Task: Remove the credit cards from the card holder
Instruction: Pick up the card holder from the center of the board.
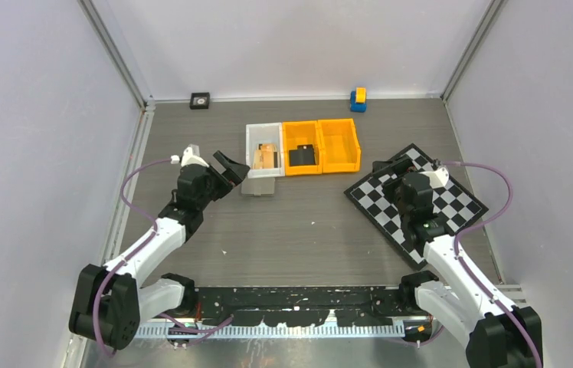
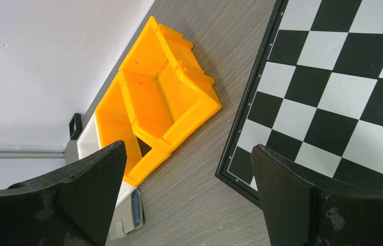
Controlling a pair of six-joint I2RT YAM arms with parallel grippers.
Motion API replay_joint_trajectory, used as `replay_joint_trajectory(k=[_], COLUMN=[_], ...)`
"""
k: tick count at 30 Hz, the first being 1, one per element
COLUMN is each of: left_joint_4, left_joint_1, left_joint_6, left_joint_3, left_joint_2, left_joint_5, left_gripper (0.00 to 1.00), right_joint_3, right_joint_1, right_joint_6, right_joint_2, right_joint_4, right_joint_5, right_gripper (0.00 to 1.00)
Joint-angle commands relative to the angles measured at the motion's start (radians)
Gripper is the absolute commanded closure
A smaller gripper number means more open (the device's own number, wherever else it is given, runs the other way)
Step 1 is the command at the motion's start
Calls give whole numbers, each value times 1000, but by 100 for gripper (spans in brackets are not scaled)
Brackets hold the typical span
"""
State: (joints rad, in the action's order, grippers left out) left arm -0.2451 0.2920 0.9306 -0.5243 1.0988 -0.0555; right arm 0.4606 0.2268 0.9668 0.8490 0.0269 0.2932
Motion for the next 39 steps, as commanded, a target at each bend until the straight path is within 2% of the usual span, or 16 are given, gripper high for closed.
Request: replay_joint_trajectory(k=[1, 3, 6, 8, 12, 16, 19, 25, 30, 33, 35, 39], left_joint_4=[222, 257, 100, 57, 134, 142, 148, 173, 283, 344, 330, 281], left_joint_1=[-4, -2, -2, -2, -4, -4, -14, -25, -24, -24, -24, -22], left_joint_6=[-37, -58, -74, -87, -145, -168, -177, -177, -181, -180, -172, -168], left_joint_3=[-97, -107, -48, -44, -138, -182, -231, -281, -345, -398, -407, -410], left_joint_2=[-41, -49, -20, 35, 146, 241, 328, 426, 508, 559, 594, 641], left_joint_5=[170, 189, 135, 107, 73, 61, -16, -41, -34, -79, -132, -222], left_gripper=[0, 0, 1, 2, 5, 6, 22, 29, 38, 50, 63, 80], right_joint_3=[47, 46, 55, 66, 72, 82, 91, 92, 93, 93, 92, 93], right_joint_1=[-1, -1, 0, 0, 0, -1, -1, 0, 0, -1, -1, -1], right_joint_6=[-19, -21, -36, -48, -72, -84, -83, -75, -72, -73, -72, -71], right_joint_2=[-8, -1, 20, 31, 47, 81, 107, 122, 127, 125, 124, 133], right_joint_4=[21, 28, 32, 28, 40, 46, 51, 66, 69, 69, 70, 75], right_joint_5=[7, -2, -33, -47, -70, -88, -109, -130, -141, -143, -141, -148], right_gripper=[4, 4, 4, 4, 5, 6, 8, 9, 11, 11, 11, 11])
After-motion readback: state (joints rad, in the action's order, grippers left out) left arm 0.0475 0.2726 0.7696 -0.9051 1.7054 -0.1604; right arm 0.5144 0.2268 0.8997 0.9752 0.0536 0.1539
